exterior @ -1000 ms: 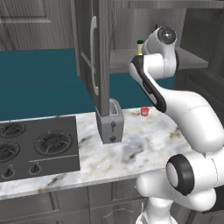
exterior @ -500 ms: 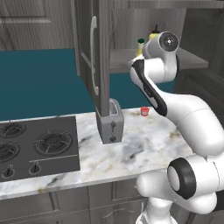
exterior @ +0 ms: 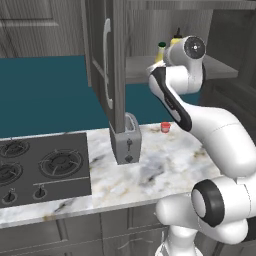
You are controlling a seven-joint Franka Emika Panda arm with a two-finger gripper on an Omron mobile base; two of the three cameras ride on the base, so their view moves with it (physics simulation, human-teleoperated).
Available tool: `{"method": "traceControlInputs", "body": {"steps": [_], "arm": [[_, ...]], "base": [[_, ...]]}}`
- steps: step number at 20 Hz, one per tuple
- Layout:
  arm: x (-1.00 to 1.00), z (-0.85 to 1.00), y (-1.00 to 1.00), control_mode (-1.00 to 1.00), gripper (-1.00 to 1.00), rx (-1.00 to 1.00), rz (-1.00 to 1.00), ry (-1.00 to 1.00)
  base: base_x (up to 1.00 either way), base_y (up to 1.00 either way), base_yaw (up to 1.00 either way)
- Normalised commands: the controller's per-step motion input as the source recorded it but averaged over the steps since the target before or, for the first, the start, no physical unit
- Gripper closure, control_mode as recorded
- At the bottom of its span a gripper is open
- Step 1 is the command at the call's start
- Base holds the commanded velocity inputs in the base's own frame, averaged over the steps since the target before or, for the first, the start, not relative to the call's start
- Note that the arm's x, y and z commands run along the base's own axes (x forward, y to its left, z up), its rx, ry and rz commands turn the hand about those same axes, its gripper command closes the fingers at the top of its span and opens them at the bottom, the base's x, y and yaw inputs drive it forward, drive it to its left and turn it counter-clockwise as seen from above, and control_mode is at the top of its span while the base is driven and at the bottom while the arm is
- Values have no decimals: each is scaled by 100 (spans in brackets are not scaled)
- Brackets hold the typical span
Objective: Pick the mustard and mustard from the counter and place them in the cabinet.
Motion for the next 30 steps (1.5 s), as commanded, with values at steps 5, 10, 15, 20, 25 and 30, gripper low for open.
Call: {"method": "traceControlInputs", "body": {"steps": [5,10,15,20,25,30], "arm": [[11,0,7,-100,100,7,0,1],[13,0,11,-100,100,5,0,6],[16,0,12,-100,100,1,0,14],[9,0,5,-100,100,0,0,11],[10,0,0,-100,100,0,0,1],[2,0,0,-100,100,0,0,-4]], "base": [[0,0,0],[0,0,0],[0,0,0],[0,0,0],[0,0,0],[0,0,0]]}}
